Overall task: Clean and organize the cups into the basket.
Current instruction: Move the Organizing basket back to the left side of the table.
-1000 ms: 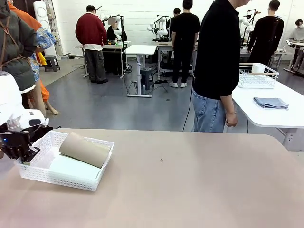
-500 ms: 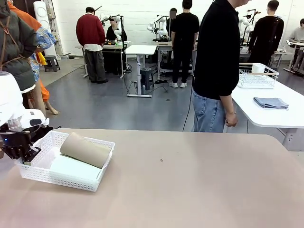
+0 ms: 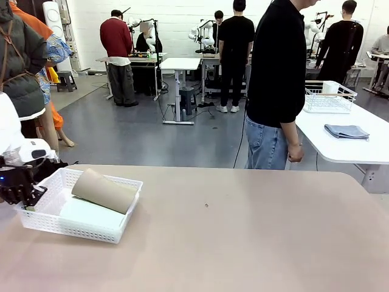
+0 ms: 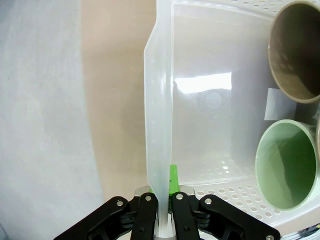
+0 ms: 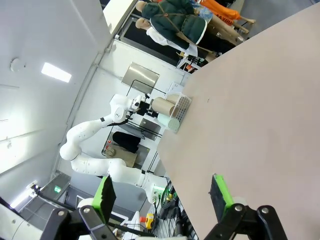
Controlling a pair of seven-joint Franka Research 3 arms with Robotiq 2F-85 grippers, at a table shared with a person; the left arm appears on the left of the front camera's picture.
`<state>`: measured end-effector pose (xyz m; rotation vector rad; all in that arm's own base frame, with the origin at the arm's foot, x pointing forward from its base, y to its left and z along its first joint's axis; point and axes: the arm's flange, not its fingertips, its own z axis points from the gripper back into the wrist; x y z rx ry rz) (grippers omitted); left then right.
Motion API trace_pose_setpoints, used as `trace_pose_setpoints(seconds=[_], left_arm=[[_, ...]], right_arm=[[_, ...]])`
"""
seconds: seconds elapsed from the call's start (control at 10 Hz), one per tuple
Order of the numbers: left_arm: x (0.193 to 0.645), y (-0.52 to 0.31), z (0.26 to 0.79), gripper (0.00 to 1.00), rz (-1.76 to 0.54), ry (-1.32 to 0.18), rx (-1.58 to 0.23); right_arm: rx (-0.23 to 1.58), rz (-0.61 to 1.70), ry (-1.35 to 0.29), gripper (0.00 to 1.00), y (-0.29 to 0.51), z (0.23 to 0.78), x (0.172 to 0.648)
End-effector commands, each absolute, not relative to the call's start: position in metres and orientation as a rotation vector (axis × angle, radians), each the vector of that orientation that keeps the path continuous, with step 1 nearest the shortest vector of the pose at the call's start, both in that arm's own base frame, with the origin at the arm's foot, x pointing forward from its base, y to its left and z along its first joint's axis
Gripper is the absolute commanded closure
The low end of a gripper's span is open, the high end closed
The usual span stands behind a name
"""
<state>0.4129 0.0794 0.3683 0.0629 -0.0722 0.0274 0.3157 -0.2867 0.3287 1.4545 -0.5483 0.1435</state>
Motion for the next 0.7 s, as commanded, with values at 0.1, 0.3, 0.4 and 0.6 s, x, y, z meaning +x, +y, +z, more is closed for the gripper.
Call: trace_pose_setpoints(seconds=[0.1, 0.3, 0.4, 0.6], left_arm=[[0.418, 0.134, 0.364, 0.95, 0.124, -0.048, 0.028], [0.419, 0.146, 0.359, 0.95, 0.102, -0.052, 0.035], [0.422, 0.147, 0.355, 0.95, 0.055, -0.057, 0.034], [0.439, 0.147, 0.348, 0.95, 0.022, -0.051, 0.022]], right_arm=[[1.452, 0.152, -0.542, 0.00, -0.285, 0.331, 0.316], [1.452, 0.152, -0.542, 0.00, -0.285, 0.331, 0.316], [1.452, 0.152, -0.542, 0.00, -0.285, 0.331, 0.316], [1.452, 0.152, -0.542, 0.00, -0.285, 0.331, 0.316]])
